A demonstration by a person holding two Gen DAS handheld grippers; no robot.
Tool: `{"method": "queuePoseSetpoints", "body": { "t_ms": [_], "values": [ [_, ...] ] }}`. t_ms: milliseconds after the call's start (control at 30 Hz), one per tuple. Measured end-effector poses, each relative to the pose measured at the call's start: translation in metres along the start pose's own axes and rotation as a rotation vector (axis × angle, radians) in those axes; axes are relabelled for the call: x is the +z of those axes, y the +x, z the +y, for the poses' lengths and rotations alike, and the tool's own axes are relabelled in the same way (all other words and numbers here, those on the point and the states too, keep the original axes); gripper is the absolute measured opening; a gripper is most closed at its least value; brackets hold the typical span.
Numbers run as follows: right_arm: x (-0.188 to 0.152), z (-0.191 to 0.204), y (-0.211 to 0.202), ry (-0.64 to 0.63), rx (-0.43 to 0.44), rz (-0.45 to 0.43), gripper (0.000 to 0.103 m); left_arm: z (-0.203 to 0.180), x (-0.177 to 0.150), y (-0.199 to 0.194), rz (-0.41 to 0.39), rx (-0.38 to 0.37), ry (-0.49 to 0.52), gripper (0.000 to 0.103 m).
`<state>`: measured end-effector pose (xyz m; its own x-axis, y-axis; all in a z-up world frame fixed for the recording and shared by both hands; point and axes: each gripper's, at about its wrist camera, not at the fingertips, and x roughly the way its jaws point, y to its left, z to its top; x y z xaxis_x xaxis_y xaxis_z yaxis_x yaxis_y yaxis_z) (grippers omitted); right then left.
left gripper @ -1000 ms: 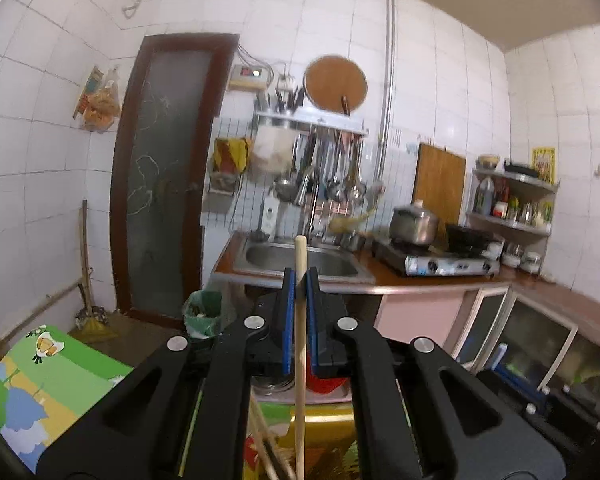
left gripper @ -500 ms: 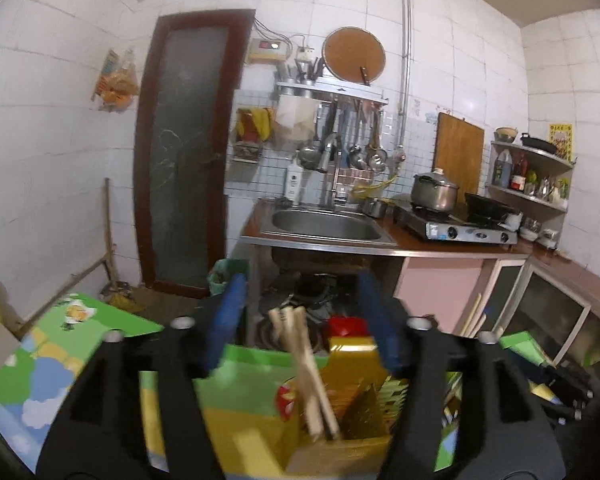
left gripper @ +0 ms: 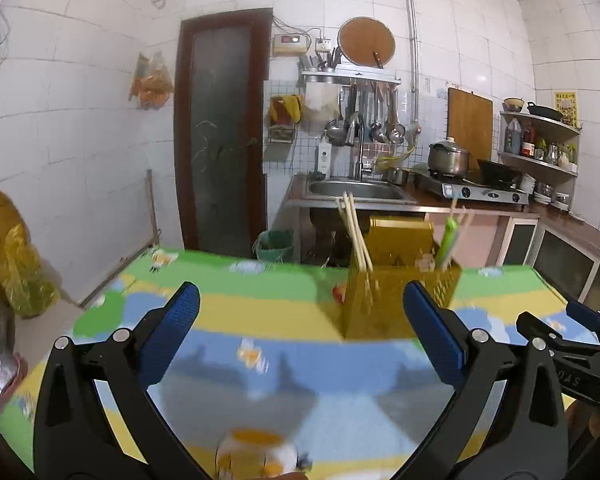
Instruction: Organize utensils
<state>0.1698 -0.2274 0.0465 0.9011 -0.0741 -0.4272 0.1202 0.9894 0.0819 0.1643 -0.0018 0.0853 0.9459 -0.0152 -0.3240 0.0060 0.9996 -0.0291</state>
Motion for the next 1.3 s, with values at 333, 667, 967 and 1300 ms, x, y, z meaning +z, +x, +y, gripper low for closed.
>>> {"method": "queuePoseSetpoints", "body": {
  "t_ms": [333, 667, 967, 1300],
  "values": [
    [-0.083, 0.011, -0.061, -0.037, 0.010, -0.039, 0.098, 0.017, -0.086, -0.051, 0.039, -0.057, -0.030, 0.098],
    [-0.107, 0.027, -0.084, -0.093, -0.010, -0.154, 0.098, 0.024, -0.118, -0.053, -0.003, -0.046, 0.010, 0.098],
    [-0.105, 0.023, -0.087, -0.074, -0.015, -0.164, 0.098, 0.027, -0.118, -0.063, -0.053, -0.033, 0.004, 0.098],
    [-0.107, 0.024, -0.096, -0.083, -0.040, -0.206, 0.098, 0.022, -0.117, -0.067, -0.071, -0.026, 0.033, 0.098]
  ]
}}
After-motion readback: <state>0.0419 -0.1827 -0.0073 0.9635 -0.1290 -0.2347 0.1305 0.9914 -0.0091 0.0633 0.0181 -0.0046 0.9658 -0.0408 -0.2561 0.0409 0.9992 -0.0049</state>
